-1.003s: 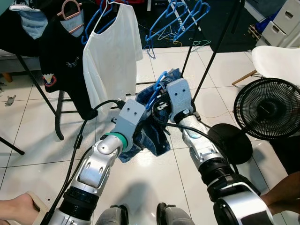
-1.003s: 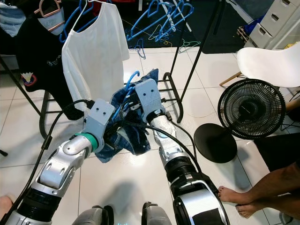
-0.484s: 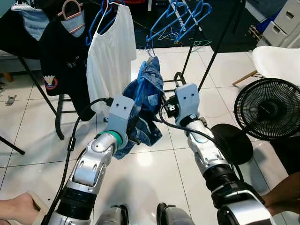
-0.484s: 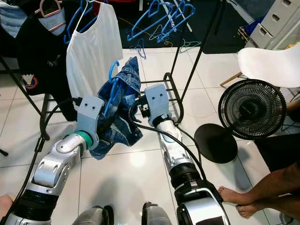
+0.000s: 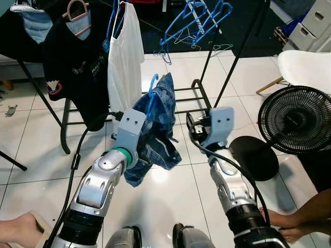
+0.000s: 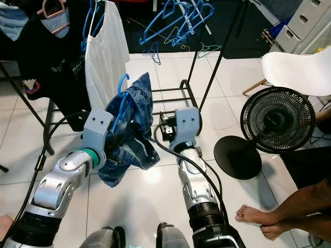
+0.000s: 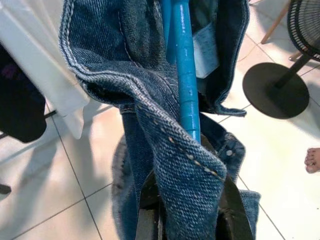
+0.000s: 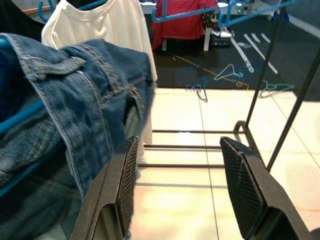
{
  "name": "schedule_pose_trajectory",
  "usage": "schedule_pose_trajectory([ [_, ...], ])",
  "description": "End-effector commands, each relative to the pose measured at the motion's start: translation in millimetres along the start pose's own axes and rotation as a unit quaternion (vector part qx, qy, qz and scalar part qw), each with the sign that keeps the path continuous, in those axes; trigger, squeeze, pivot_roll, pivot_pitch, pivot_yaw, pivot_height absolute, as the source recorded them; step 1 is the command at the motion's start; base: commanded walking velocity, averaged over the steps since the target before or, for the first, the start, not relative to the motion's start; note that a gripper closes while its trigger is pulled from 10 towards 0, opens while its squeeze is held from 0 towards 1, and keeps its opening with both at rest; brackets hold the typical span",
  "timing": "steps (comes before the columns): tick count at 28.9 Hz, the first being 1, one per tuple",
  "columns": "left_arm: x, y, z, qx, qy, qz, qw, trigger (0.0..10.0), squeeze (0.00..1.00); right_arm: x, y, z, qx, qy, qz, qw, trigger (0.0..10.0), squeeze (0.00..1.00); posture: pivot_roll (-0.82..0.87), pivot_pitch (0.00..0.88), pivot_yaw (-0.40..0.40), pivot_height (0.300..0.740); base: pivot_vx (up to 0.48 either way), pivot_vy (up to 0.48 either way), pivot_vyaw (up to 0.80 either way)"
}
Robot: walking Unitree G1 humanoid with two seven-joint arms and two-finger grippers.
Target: Hang hanger
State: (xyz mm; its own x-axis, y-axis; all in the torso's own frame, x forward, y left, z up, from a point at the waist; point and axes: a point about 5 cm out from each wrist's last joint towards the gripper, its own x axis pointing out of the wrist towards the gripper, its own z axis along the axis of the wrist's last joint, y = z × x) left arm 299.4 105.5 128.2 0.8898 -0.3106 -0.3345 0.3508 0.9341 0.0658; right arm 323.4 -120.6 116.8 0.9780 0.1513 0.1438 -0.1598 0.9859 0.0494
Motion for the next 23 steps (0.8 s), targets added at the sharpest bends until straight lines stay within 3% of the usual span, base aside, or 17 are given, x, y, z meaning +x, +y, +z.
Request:
schedule_pose_trajectory([
  [1,-0.4,-1.5,7,-0.006,-0.018,0.003,1.000,10.0,0.00,-9.2,-12.9,-8,0.034,0.015,-0.041,0.998,10.0,0.00,0.00,0.098,0.013,0.733,0.000,0.000,0.00],
  [5,0.0,-2.2,9,-0.002,-0.032,0.009,0.999,10.0,0.00,-14.1,-23.7,-11,0.049,0.014,-0.068,0.996,10.0,0.00,0.00,0.098,0.013,0.733,0.000,0.000,0.00],
  [9,-1.6,-3.0,9,-0.003,-0.040,0.008,0.999,10.0,0.00,-23.2,-32.2,-13,0.030,0.011,-0.075,0.997,10.0,0.00,0.00,0.098,0.010,0.733,0.000,0.000,0.00],
  [11,-2.1,-3.8,9,-0.008,-0.039,0.007,0.999,10.0,0.00,-27.8,-32.6,-15,0.012,0.016,-0.070,0.997,10.0,0.00,0.00,0.099,0.006,0.733,0.000,0.000,0.00],
  [23,-0.9,-7.8,14,0.002,-0.063,0.007,0.998,10.0,0.00,-31.6,-28.4,-14,0.003,0.017,-0.064,0.998,10.0,0.00,0.00,0.095,0.005,0.733,0.000,0.000,0.00],
])
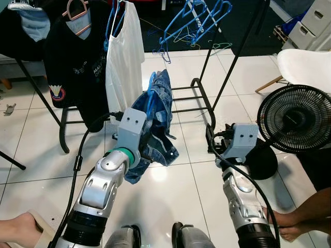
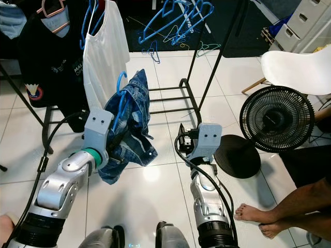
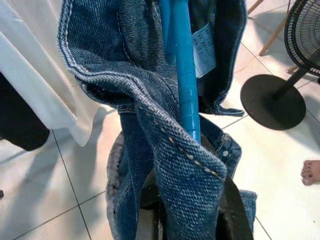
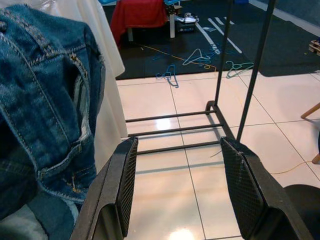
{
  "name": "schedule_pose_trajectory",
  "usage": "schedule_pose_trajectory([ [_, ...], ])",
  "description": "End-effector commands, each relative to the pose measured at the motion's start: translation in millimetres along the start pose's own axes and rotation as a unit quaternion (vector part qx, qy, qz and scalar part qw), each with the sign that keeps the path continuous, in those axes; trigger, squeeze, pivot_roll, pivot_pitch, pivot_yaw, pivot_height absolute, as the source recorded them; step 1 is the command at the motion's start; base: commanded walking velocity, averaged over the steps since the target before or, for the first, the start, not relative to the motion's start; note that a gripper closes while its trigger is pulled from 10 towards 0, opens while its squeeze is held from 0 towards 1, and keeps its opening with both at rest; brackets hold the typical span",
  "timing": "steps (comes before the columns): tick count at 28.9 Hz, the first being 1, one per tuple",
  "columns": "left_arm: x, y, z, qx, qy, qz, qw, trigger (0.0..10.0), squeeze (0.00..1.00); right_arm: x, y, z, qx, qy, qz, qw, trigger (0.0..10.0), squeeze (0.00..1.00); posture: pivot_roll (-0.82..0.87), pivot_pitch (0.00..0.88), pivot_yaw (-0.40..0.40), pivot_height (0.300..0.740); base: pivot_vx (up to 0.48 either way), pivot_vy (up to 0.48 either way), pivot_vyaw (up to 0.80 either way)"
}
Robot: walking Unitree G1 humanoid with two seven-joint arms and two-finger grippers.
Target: Hang hanger
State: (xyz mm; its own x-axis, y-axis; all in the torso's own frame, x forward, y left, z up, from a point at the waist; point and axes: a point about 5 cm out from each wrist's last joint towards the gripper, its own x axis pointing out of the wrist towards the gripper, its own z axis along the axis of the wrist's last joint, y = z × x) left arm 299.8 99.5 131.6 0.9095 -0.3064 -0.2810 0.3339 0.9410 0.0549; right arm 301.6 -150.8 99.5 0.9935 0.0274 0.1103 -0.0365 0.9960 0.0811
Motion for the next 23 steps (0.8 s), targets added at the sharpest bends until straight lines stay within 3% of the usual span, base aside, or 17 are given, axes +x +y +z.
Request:
schedule_pose_trajectory([
  [1,-1.5,-1.8,10.2,0.013,-0.039,0.003,0.999,10.0,0.00,-2.7,-1.2,-1.7,-0.010,0.003,0.003,1.000,10.0,0.00,0.00,0.093,0.003,0.733,0.000,0.000,0.00],
  [10,-1.6,0.6,10.8,0.026,-0.050,0.012,0.998,10.0,0.00,-1.6,1.0,-0.2,-0.018,0.003,0.010,1.000,10.0,0.00,0.00,0.088,0.000,0.733,0.000,0.000,0.00],
  [23,0.0,0.9,14.3,0.028,-0.062,0.014,0.998,10.0,0.00,-0.6,4.0,0.9,-0.022,0.001,0.017,1.000,10.0,0.00,0.00,0.081,0.002,0.733,0.385,0.000,0.00],
])
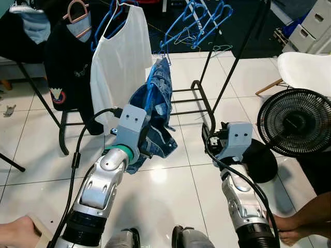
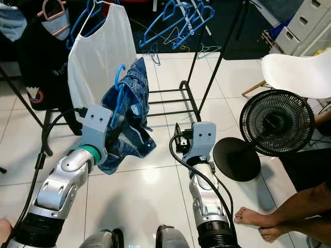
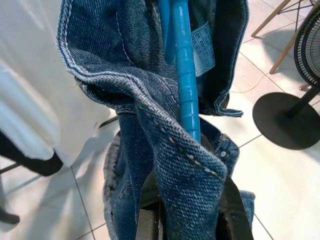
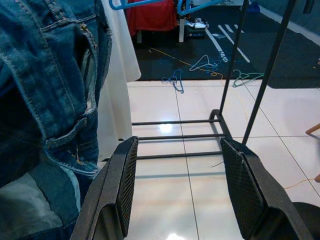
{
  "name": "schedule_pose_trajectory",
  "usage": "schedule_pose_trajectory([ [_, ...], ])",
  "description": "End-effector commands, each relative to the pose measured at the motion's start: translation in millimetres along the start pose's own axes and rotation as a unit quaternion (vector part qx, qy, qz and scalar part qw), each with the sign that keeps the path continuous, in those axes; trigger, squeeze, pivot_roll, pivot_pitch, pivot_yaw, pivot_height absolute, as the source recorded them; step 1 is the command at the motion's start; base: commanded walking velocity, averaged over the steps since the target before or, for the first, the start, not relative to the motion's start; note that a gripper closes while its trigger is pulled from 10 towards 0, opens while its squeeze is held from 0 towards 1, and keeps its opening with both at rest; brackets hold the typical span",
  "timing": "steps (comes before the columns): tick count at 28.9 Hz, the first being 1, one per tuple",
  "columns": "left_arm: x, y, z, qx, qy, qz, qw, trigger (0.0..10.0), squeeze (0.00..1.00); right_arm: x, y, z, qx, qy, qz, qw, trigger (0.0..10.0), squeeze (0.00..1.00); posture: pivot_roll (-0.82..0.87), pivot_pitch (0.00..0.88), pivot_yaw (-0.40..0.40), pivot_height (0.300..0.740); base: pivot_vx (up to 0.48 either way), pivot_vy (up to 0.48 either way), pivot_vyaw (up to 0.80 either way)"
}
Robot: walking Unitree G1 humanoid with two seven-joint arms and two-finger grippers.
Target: Hang hanger
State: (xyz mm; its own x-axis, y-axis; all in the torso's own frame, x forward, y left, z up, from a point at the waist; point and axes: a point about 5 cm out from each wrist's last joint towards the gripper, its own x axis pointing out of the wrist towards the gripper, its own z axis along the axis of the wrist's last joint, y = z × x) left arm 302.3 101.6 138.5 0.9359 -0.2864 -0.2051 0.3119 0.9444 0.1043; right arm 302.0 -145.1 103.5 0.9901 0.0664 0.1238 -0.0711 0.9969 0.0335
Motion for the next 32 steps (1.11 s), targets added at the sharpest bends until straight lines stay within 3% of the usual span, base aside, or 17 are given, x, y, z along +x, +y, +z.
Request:
schedule_pose_trajectory([
  [1,1.0,-2.0,7.8,0.007,-0.026,-0.003,1.000,10.0,0.00,-1.7,-1.7,-2.7,0.000,0.007,-0.003,1.000,10.0,0.00,0.00,0.081,0.002,0.733,0.371,0.000,0.00],
  [32,2.0,-2.6,11.5,0.008,-0.037,-0.007,0.999,10.0,0.00,-2.4,-0.6,-5.4,-0.002,0.014,-0.001,1.000,10.0,0.00,0.00,0.082,0.004,0.733,0.403,0.000,0.00],
])
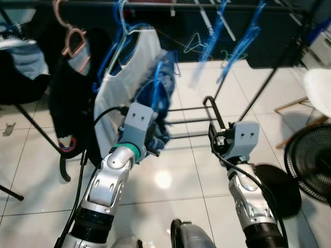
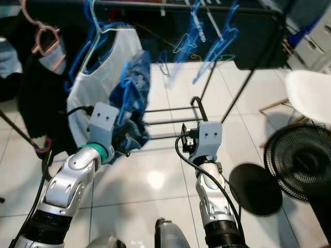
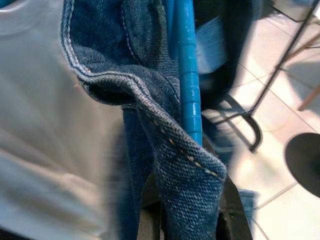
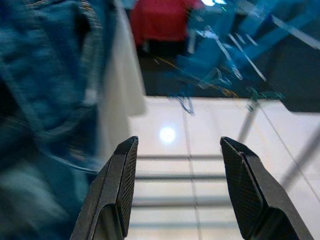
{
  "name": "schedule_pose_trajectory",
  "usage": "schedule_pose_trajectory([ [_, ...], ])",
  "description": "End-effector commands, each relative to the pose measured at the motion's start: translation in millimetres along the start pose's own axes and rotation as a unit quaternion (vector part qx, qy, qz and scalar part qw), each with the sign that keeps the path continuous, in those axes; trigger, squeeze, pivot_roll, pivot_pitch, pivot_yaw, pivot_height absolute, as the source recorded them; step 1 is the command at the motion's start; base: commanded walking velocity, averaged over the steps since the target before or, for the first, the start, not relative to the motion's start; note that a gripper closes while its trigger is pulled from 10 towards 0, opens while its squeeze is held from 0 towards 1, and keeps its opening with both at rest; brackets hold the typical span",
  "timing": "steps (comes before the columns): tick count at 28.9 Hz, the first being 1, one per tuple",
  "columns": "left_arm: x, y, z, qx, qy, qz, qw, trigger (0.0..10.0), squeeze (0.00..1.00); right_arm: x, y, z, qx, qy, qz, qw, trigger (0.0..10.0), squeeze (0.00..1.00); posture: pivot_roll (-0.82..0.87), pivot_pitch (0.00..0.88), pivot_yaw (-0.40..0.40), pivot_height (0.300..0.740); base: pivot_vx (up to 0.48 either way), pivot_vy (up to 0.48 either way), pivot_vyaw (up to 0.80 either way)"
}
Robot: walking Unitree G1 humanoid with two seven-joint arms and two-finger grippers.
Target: Hang hanger
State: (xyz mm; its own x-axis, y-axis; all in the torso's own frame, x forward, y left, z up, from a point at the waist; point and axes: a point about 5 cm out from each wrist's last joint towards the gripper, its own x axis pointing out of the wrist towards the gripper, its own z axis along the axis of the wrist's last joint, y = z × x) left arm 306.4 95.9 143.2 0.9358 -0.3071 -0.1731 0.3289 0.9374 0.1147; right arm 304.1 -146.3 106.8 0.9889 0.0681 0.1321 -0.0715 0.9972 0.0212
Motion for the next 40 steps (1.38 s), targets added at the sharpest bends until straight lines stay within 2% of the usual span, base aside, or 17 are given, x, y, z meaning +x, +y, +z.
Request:
schedule_pose_trajectory([
  [1,-2.2,0.9,5,0.002,-0.020,0.000,1.000,10.0,0.00,-4.7,0.9,-8,0.004,0.019,-0.002,1.000,10.0,0.00,0.00,0.082,0.004,0.733,0.420,0.000,0.00],
  [18,-3.1,-6.7,8,0.013,-0.030,-0.033,0.999,10.0,0.00,-3.0,3.0,-8,0.005,0.017,-0.002,1.000,10.0,0.00,0.00,0.080,0.007,0.733,0.420,0.000,0.00],
  [22,-8.3,-18.5,19,0.019,-0.068,-0.089,0.994,10.0,0.00,-1.4,4.9,-9,0.005,0.017,0.001,1.000,10.0,0.00,0.00,0.080,0.007,0.733,0.282,0.000,0.00],
  [24,-8.3,-18.5,19,0.019,-0.068,-0.089,0.994,10.0,0.00,-1.4,4.9,-9,0.005,0.017,0.001,1.000,10.0,0.00,0.00,0.080,0.007,0.733,0.000,0.000,0.00],
  [26,-13.6,-25.6,24,0.023,-0.087,-0.126,0.988,10.0,0.00,-0.8,5.1,-9,0.004,0.017,0.002,1.000,10.0,0.00,0.00,0.080,0.007,0.733,0.000,0.000,0.00],
  [33,-20.5,-33.4,28,0.024,-0.105,-0.172,0.979,10.0,0.00,-0.2,4.9,-9,0.003,0.017,0.002,1.000,10.0,0.00,0.00,0.076,0.008,0.733,0.000,0.000,0.00],
  [36,-26.0,-38.8,32,0.027,-0.119,-0.209,0.970,10.0,0.00,-0.2,4.9,-9,0.002,0.018,0.003,1.000,10.0,0.00,0.00,0.074,0.007,0.733,0.000,0.000,0.00],
  [40,-29.1,-41.6,34,0.031,-0.126,-0.226,0.965,10.0,0.00,-0.2,4.6,-10,0.001,0.018,0.003,1.000,10.0,0.00,-0.01,0.072,0.006,0.733,0.000,0.000,0.00],
])
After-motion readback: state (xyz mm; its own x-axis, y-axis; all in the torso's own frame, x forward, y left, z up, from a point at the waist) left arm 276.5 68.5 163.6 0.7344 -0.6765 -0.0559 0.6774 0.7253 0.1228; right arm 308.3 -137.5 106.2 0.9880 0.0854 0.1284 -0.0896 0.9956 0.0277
